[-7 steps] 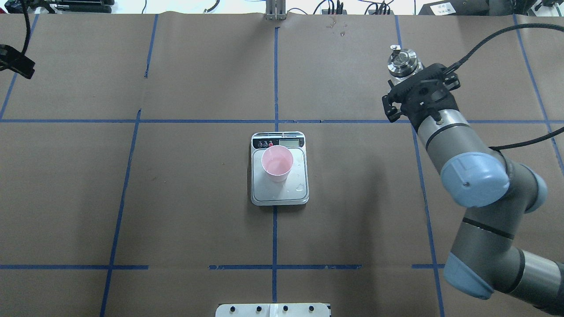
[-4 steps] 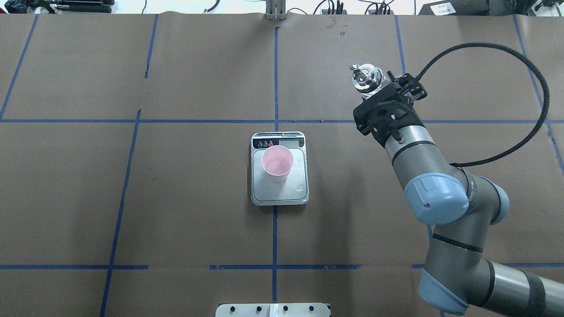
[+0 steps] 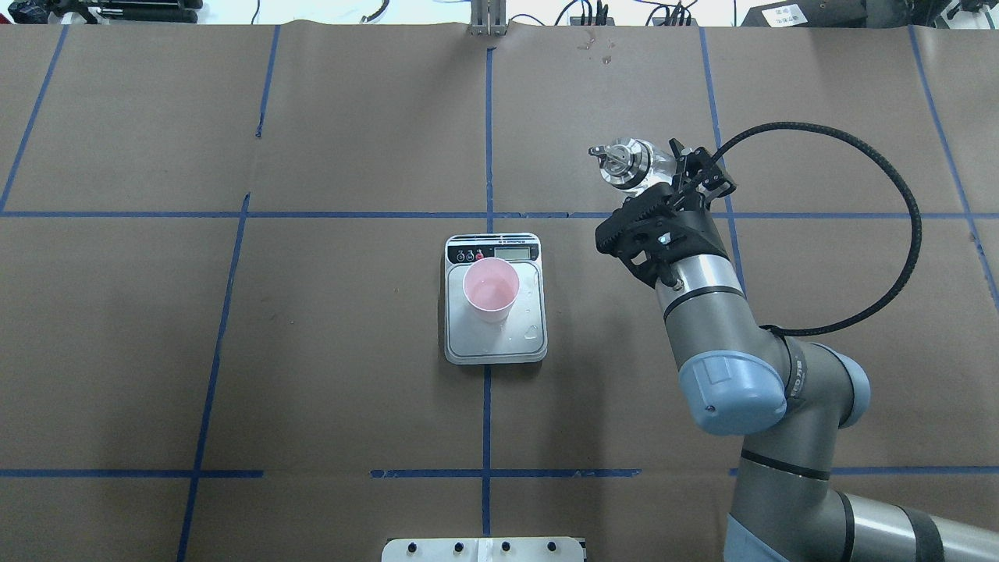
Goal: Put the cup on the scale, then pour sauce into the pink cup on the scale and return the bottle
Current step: 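Lift the bottle with the right gripper and carry it toward the pink cup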
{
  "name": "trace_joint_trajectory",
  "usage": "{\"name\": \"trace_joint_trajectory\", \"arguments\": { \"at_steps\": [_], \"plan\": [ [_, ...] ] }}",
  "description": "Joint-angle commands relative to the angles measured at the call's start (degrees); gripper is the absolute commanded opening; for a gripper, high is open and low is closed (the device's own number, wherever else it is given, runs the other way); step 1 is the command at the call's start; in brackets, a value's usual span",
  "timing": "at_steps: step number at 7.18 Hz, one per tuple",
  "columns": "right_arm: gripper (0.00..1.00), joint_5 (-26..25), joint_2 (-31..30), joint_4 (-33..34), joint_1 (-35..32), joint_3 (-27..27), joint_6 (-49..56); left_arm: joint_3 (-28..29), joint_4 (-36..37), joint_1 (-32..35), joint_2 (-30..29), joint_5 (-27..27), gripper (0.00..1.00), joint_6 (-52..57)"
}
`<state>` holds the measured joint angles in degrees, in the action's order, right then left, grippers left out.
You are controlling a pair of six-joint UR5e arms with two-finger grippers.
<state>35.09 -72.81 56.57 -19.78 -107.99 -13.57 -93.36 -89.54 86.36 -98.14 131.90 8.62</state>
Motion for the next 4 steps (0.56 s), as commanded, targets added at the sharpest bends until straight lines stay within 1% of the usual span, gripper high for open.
{"name": "trace_joint_trajectory", "arguments": {
  "at_steps": [1, 2, 3, 4],
  "plan": [
    [0.00, -5.53, 0.82, 1.35, 3.42, 2.15, 0.04, 3.17, -2.05, 0.30, 2.25, 0.21, 1.00, 0.08],
    [0.00, -7.82, 1.27, 1.44, 4.91, 3.21, 0.04, 4.14, -1.96, 0.21, 1.64, 0.12, 1.00, -0.10],
    [0.00, -10.10, 1.27, 1.44, 5.89, 5.31, 0.04, 4.06, -1.96, 0.21, 1.46, -1.54, 1.00, -0.18],
    [0.00, -13.52, 1.62, 1.44, 7.38, 6.90, 0.04, 4.06, -1.96, 0.30, 0.67, -3.38, 1.00, -0.10]
  ]
}}
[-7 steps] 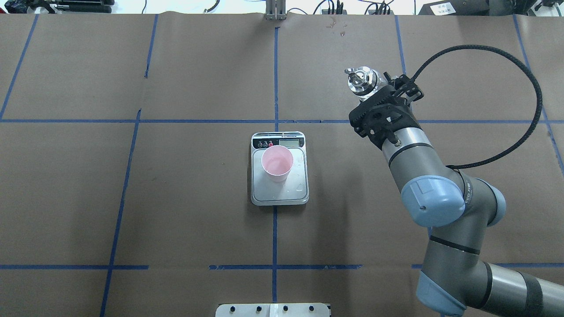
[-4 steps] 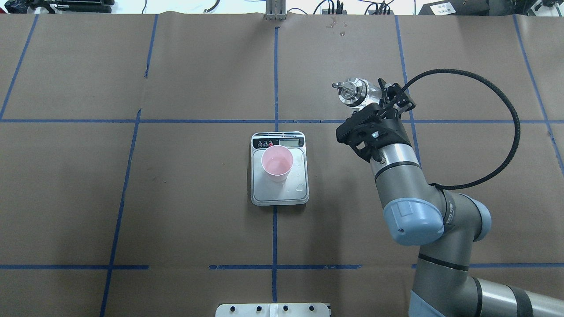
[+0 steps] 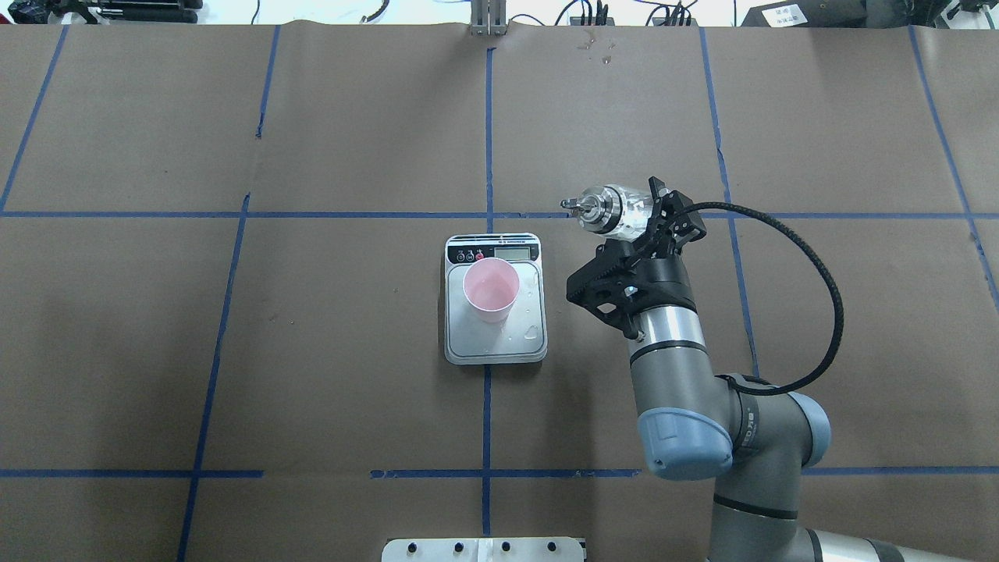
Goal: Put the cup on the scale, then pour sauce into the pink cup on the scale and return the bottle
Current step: 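Lift the bottle with the right gripper and carry it toward the pink cup, then tilt the bottle with the right gripper, spout over the pink cup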
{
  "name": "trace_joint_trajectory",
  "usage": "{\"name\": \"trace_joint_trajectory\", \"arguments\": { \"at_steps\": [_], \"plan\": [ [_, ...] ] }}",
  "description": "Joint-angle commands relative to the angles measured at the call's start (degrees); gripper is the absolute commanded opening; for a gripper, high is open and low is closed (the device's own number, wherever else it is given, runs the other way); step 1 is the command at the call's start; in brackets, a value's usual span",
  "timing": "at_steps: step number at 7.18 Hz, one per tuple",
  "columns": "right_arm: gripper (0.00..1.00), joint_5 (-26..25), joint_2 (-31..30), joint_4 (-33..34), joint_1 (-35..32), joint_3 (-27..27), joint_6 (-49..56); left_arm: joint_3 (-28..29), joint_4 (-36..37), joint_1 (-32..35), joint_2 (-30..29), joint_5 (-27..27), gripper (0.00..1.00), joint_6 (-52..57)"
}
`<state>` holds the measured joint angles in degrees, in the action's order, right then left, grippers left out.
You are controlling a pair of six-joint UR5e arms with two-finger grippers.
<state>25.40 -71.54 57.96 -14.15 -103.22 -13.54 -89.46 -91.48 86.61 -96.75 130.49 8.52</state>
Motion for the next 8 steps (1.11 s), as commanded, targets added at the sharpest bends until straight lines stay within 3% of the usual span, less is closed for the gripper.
{"name": "trace_joint_trajectory", "arguments": {
  "at_steps": [1, 3, 8],
  "plan": [
    [0.00, -5.95, 0.96, 0.14, 2.54, 4.58, 0.00, 0.25, -0.01, 0.05, -0.72, -2.17, 1.00, 0.18],
    [0.00, -11.39, 5.42, 5.28, 3.25, 10.38, 1.57, 0.34, -0.10, 0.23, -0.81, -2.17, 1.00, 0.36],
    [0.00, -15.81, 6.50, 7.96, 3.25, 10.67, 17.98, 0.42, -0.01, 0.32, -0.81, -2.17, 1.00, 0.36]
  ]
}}
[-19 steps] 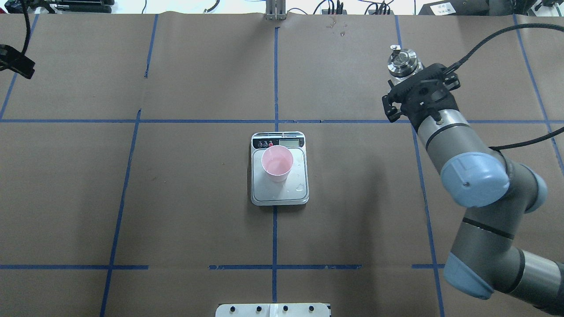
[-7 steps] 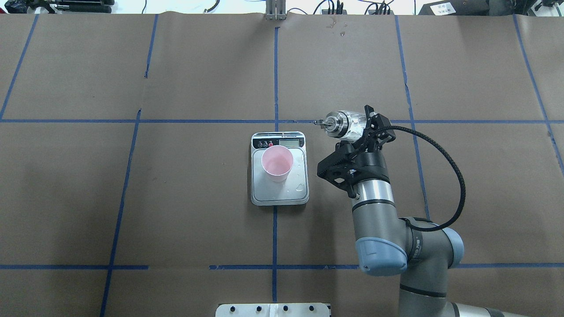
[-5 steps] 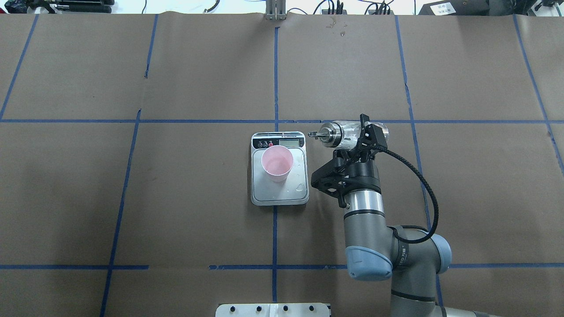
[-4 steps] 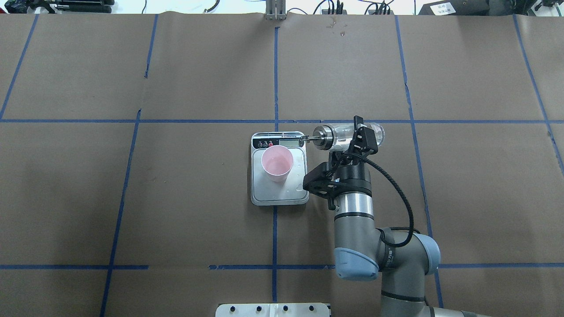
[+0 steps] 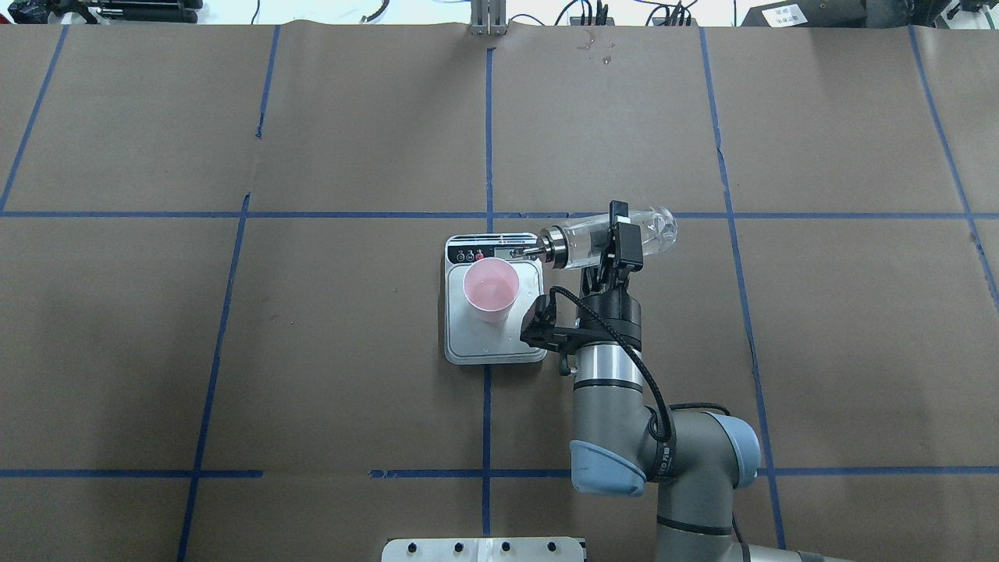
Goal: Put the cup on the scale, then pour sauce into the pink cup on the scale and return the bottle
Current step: 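Tilt the bottle with the right gripper, spout over the pink cup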
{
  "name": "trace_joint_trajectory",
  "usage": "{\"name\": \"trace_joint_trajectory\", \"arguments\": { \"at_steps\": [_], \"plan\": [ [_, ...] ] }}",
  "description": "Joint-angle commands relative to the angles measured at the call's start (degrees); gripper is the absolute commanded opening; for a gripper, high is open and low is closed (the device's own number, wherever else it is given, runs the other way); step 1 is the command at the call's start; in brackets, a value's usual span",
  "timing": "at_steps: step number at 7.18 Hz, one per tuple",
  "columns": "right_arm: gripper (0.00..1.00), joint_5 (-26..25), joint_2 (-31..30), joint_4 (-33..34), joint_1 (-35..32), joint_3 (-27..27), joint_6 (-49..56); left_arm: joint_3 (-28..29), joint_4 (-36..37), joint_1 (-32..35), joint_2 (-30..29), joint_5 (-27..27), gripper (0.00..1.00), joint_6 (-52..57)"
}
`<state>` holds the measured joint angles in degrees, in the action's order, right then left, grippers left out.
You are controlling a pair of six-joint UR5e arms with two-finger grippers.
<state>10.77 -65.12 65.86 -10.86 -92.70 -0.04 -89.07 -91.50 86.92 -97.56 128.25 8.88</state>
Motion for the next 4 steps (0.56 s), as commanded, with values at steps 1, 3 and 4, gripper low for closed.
{"name": "trace_joint_trajectory", "arguments": {
  "at_steps": [1, 3, 4],
  "plan": [
    [0.00, -1.37, 0.08, 0.15, -0.04, 0.23, 5.40, 0.04, 0.00, 0.01, 0.00, 0.07, 1.00, 0.00],
    [0.00, -1.81, 0.08, 0.24, -0.04, 0.23, 10.56, 0.04, -0.09, 0.01, 0.00, 0.07, 1.00, 0.00],
    [0.00, -2.33, 0.08, 0.24, -0.04, 0.23, 11.98, 0.04, -0.09, 0.01, 0.00, 0.07, 1.00, 0.00]
  ]
}}
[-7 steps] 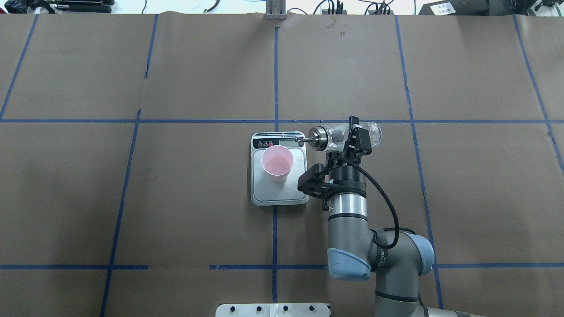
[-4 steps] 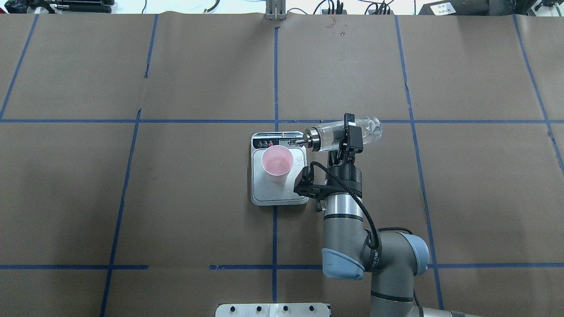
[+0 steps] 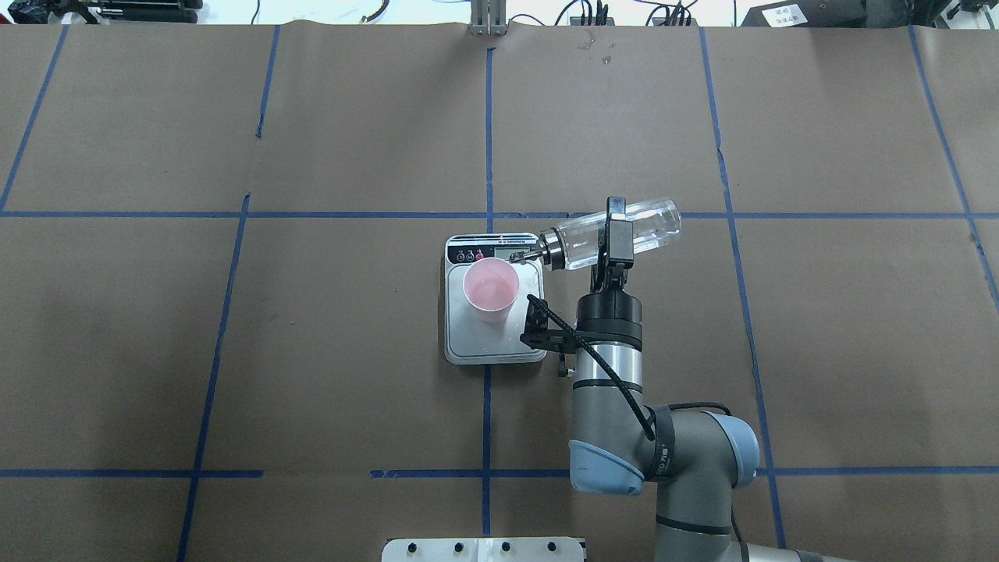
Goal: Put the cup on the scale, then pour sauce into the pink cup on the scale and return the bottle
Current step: 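Tilt the bottle with the right gripper, spout over the pink cup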
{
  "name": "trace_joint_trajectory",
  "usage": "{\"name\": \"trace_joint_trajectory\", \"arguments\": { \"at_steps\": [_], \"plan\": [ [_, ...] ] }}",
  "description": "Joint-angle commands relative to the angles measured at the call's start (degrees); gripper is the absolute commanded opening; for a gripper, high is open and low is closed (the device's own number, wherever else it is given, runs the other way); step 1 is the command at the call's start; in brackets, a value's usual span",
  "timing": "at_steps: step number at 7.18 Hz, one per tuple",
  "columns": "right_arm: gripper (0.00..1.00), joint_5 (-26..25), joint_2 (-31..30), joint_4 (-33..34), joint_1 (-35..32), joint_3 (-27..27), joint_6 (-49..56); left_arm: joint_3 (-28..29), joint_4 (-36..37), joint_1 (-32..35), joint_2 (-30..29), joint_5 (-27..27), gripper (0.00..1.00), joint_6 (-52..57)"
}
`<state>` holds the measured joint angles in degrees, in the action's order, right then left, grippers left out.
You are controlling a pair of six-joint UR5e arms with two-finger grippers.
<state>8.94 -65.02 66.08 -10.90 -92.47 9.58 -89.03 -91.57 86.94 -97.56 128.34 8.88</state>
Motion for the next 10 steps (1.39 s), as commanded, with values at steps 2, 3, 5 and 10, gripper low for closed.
{"name": "trace_joint_trajectory", "arguments": {
  "at_steps": [2, 3, 5, 10],
  "plan": [
    [0.00, -0.76, 0.07, 0.10, 0.00, 0.01, 2.99, 0.00, -0.10, -0.02, 0.00, -0.02, 1.00, 0.00],
    [0.00, -1.98, 0.07, 0.10, 0.00, 0.01, 5.43, 0.00, -0.10, -0.02, 0.00, -0.02, 1.00, 0.00],
    [0.00, -3.83, -0.02, 0.10, 0.00, 0.53, 8.68, 0.09, -0.10, -0.02, -0.09, -0.02, 1.00, 0.00],
    [0.00, -8.49, 0.06, 0.10, 0.17, 1.50, 16.85, 0.62, -0.10, -0.11, -0.44, -0.02, 1.00, 0.00]
  ]
}}
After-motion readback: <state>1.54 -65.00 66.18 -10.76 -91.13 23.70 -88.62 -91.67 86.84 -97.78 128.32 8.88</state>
